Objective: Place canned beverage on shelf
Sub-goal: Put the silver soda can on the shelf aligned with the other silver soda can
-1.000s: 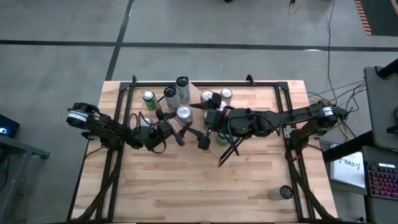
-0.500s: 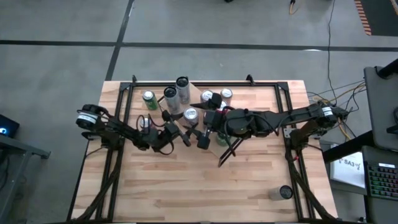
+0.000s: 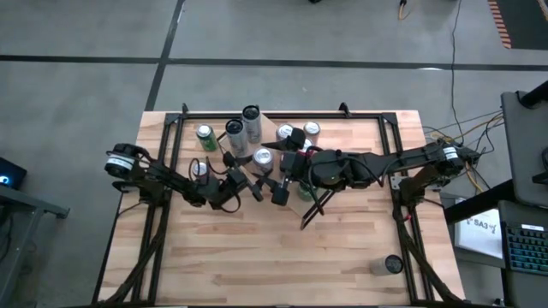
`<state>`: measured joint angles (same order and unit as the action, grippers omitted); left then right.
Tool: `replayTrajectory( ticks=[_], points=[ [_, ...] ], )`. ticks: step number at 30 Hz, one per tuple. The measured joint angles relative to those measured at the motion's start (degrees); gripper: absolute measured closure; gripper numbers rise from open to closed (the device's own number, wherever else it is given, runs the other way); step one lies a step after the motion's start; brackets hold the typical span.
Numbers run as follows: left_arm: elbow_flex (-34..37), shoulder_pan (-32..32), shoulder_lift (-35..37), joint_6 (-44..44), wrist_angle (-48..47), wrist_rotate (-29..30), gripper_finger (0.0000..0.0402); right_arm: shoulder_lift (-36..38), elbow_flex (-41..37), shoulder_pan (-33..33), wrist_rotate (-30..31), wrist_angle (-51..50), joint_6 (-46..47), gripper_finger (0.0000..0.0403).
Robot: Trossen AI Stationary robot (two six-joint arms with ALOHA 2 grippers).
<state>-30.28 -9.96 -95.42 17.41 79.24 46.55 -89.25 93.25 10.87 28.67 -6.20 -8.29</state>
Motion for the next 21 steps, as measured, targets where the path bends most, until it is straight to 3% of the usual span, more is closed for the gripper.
replayTrajectory(
  ticks=[21],
  points=[
    [0.02,0.0,0.0,-3.25,-2.59,0.96,0.0096,0.0,-0.02,0.66,-0.08,0.0,-0.09,0.0044]
  ],
)
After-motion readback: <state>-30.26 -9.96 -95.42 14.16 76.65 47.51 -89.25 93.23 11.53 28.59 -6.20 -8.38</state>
